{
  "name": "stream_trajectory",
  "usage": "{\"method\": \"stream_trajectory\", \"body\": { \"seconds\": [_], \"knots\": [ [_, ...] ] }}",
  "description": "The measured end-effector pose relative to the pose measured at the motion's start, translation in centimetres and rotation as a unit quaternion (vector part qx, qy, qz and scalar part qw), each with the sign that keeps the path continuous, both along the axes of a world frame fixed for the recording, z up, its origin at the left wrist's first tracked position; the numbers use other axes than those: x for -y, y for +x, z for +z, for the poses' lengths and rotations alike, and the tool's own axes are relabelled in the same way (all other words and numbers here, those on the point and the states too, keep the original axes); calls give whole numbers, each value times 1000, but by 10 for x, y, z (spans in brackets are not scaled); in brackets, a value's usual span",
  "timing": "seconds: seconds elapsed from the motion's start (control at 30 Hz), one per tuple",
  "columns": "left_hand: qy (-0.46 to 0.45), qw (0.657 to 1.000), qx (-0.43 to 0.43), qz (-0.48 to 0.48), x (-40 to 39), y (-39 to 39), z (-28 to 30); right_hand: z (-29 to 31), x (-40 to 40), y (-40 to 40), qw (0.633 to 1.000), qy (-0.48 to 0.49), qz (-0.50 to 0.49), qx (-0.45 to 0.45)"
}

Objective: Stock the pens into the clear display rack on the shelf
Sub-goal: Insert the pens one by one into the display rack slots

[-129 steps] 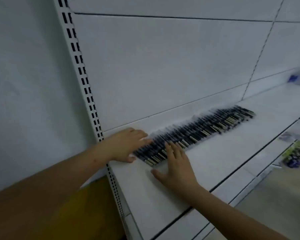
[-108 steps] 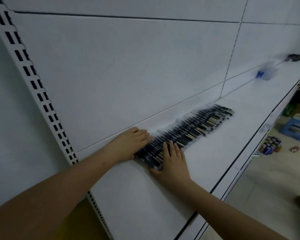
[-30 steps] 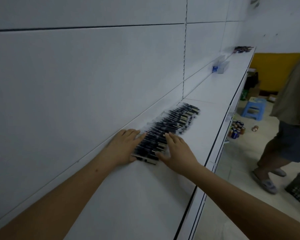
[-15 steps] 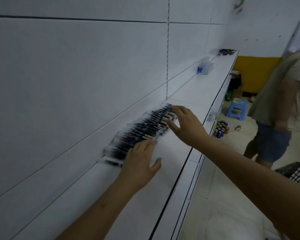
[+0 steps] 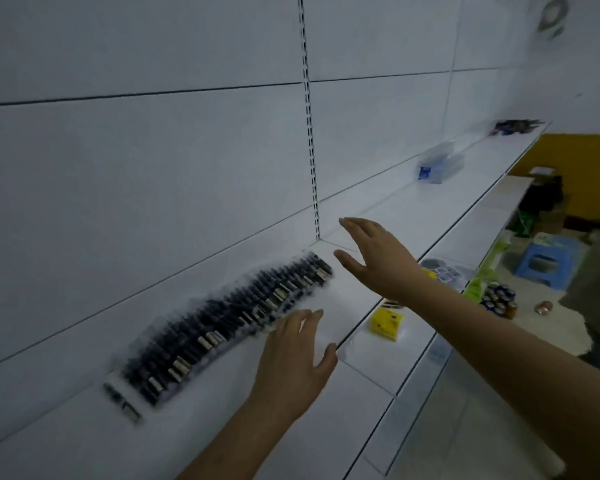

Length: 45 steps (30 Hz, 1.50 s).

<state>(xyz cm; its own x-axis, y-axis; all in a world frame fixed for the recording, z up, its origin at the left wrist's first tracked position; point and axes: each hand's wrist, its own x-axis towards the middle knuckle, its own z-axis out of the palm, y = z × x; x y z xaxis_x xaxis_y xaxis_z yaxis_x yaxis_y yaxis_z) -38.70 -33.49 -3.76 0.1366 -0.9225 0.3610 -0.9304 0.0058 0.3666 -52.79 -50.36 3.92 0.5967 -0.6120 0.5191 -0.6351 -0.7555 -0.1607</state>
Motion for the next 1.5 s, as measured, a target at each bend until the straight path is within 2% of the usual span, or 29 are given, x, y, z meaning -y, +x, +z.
{"method": "stream_trajectory", "body": {
  "seconds": [0.33, 0.5, 0.67, 0.8, 0.87, 1.0, 1.17, 1.2, 1.27, 1.37, 1.5],
  "knots": [
    [11, 988, -52, 144, 102, -33, -11, -16, 117, -4, 996, 4, 90, 22],
    [2, 975, -97, 201, 142, -13, -8, -25, 173, 27, 988, -23, 148, -28],
    [14, 962, -71, 265, 170, 1, 2, -18, 220, 69, 964, -54, 242, -99],
    [54, 941, -40, 331, 188, 6, 4, -26, 248, 105, 937, -66, 330, -98],
    [74, 927, -42, 366, 193, 3, 2, -35, 257, 121, 912, -70, 388, -112],
    [117, 890, -67, 436, 209, -5, -20, -59, 286, 143, 833, -103, 521, -157],
    [179, 853, -20, 489, 242, -14, -36, -82, 323, 158, 749, -96, 639, -145],
    [158, 847, -2, 507, 247, -16, -39, -86, 331, 159, 733, -96, 656, -151],
    [161, 836, -21, 523, 252, -19, -39, -92, 343, 162, 700, -97, 689, -162],
    [119, 825, -16, 552, 259, -24, -41, -99, 355, 172, 673, -108, 711, -171],
    [88, 779, -11, 621, 269, -41, -41, -98, 355, 192, 642, -148, 734, -162]
  ]
}}
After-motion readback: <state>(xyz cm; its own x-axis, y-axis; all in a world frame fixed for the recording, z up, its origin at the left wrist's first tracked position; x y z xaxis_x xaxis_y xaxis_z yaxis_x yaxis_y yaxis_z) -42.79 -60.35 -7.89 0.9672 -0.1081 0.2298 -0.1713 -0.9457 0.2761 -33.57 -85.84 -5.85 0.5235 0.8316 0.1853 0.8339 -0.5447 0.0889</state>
